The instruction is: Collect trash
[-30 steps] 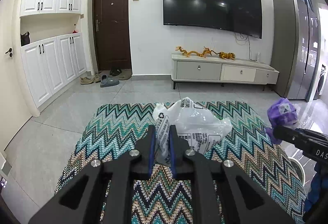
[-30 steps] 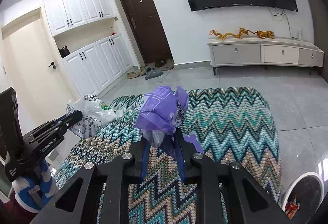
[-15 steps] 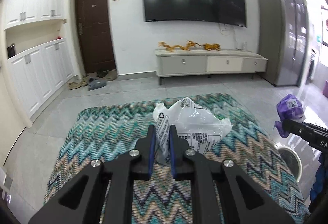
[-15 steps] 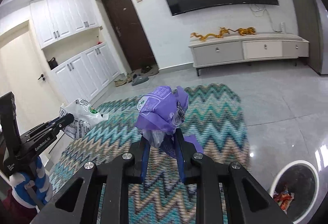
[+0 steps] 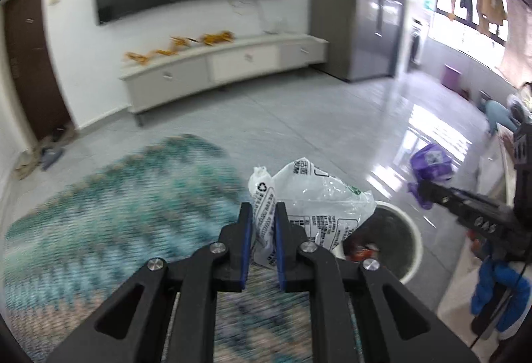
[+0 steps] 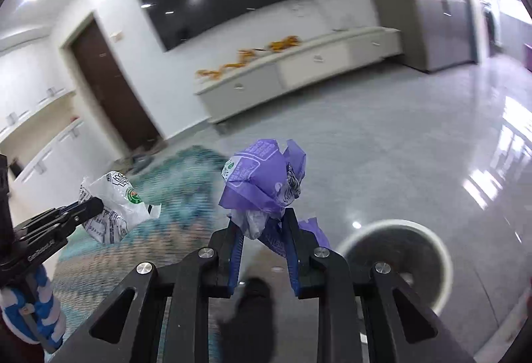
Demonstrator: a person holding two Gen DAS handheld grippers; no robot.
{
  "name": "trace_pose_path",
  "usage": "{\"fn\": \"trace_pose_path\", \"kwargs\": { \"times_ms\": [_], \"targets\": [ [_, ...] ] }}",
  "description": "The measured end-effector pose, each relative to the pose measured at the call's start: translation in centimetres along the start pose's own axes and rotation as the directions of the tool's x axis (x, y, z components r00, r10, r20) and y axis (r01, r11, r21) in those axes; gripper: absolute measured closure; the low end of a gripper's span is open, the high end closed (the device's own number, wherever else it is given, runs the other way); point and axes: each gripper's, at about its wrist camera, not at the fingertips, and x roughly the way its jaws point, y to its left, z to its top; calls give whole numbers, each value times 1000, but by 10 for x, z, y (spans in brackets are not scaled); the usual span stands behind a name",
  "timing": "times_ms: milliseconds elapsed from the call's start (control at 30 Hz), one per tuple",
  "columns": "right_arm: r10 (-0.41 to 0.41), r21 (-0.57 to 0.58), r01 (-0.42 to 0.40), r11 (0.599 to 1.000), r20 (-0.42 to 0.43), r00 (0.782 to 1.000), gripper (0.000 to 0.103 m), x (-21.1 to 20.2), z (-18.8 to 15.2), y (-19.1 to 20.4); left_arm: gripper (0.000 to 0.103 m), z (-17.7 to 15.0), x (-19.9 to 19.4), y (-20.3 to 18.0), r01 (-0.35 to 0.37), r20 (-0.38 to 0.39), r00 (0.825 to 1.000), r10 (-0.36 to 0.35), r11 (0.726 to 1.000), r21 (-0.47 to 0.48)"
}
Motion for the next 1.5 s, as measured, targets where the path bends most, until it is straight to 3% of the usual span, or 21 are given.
{"fn": "trace_pose_path", "kwargs": {
  "times_ms": [133, 233, 367, 433, 467, 500, 533, 600, 667, 900, 1100, 1300, 1500],
  "targets": [
    [-98, 72, 100, 992, -31, 995, 81, 2, -6, -50, 90, 14, 47, -57, 76, -79, 994, -72, 996, 43],
    [-150, 95, 155, 983, -65, 987, 81, 10, -10, -76, 88, 12, 73, -97, 77, -105, 992, -68, 994, 77],
    [-212, 124, 226, 966, -119, 970, 81, 22, -23, -110, 88, 14, 96, -124, 137, -151, 981, -126, 988, 67],
    [-227, 135, 246, 960, -141, 964, 79, 27, -27, -121, 81, 17, 106, -133, 199, -186, 964, -189, 979, 38],
    [-243, 145, 265, 953, -155, 958, 79, 31, -28, -129, 68, 17, 110, -136, 225, -197, 956, -218, 974, 18],
    [-250, 157, 275, 949, -165, 954, 78, 33, -29, -134, 47, 19, 113, -137, 252, -205, 947, -249, 968, -9],
    [-254, 170, 284, 944, -177, 951, 74, 36, -31, -138, 39, 21, 115, -136, 271, -208, 940, -271, 962, -32],
    [-267, 192, 304, 933, -195, 944, 60, 40, -35, -146, 34, 23, 117, -135, 293, -208, 932, -298, 954, -57],
    [-280, 198, 318, 927, -198, 939, 58, 42, -35, -151, 34, 23, 115, -134, 300, -215, 929, -302, 953, -41],
    [-280, 207, 313, 927, -177, 944, 55, 35, -35, -140, 34, 16, 88, -107, 239, -171, 956, -239, 971, -18],
    [-256, 159, 270, 950, -106, 961, 47, 25, -16, -100, 34, 17, 47, -60, 116, -83, 989, -119, 993, -30],
    [-206, 87, 206, 975, -16, 978, 33, 7, 6, -39, 30, 3, 3, -9, 19, -25, 999, -21, 995, -94],
    [-145, -12, 145, 989, 42, 989, 23, -3, 13, 30, 29, -25, -38, 43, -90, 5, 996, 92, 980, -177]
  ]
}}
